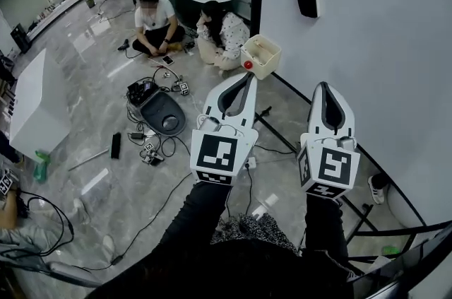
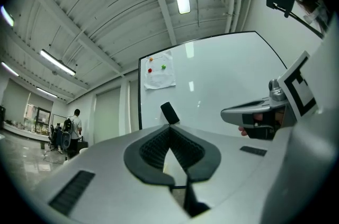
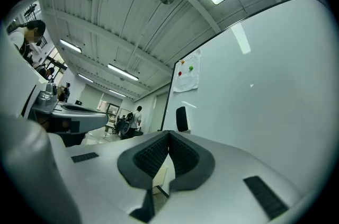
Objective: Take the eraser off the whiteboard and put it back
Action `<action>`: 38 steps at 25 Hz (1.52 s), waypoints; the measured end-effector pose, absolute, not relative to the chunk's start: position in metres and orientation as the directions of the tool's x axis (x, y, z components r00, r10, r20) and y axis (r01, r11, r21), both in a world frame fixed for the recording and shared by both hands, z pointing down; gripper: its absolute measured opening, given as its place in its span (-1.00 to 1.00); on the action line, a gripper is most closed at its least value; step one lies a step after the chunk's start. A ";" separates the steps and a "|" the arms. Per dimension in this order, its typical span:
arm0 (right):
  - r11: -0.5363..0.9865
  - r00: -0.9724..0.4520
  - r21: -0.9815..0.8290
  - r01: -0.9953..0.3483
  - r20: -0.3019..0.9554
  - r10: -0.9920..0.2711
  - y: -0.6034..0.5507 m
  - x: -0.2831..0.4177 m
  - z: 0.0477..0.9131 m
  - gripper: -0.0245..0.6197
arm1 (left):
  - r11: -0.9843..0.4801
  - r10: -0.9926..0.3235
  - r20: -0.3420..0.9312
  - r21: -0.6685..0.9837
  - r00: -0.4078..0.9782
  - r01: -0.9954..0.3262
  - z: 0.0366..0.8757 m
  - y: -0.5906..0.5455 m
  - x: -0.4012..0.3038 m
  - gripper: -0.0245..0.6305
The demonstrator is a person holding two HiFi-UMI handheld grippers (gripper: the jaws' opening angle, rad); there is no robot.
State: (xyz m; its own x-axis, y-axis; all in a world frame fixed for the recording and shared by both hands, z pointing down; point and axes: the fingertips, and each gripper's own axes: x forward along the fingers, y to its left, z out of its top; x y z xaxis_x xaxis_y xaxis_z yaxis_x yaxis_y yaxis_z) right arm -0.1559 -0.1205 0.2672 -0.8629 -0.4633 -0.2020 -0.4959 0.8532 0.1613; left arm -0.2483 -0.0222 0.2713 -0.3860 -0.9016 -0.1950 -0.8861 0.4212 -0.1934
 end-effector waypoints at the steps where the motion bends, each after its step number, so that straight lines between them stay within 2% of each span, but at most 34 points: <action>1: 0.848 -0.859 0.163 -0.504 -0.200 -0.472 -0.122 -0.156 0.267 -0.90 | 0.411 -0.906 -0.193 -0.190 -0.377 -0.892 0.273 -0.025 -0.249 -0.91; 9: 0.833 -0.846 0.166 -0.527 -0.200 -0.495 -0.146 -0.157 0.263 -0.90 | 0.364 -0.923 -0.201 -0.173 -0.329 -0.915 0.267 -0.055 -0.252 -0.91; 27: 0.829 -0.846 0.193 -0.525 -0.227 -0.483 -0.215 -0.172 0.249 -0.90 | 0.380 -0.909 -0.248 -0.158 -0.336 -0.912 0.254 -0.131 -0.271 -0.91; 38: 0.748 -0.766 0.182 -0.639 -0.245 -0.594 -0.233 -0.225 0.249 -0.90 | 0.238 -0.952 -0.235 -0.171 -0.195 -0.956 0.257 -0.166 -0.334 -0.91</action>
State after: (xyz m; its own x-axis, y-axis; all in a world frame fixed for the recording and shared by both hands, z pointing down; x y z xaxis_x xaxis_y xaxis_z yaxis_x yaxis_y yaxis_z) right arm -0.2255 -0.2333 0.2492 -0.7658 -0.5944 -0.2455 -0.6387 0.7477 0.1819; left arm -0.3342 -0.1661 0.2573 -0.1946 -0.9523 -0.2349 -0.9562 0.2376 -0.1712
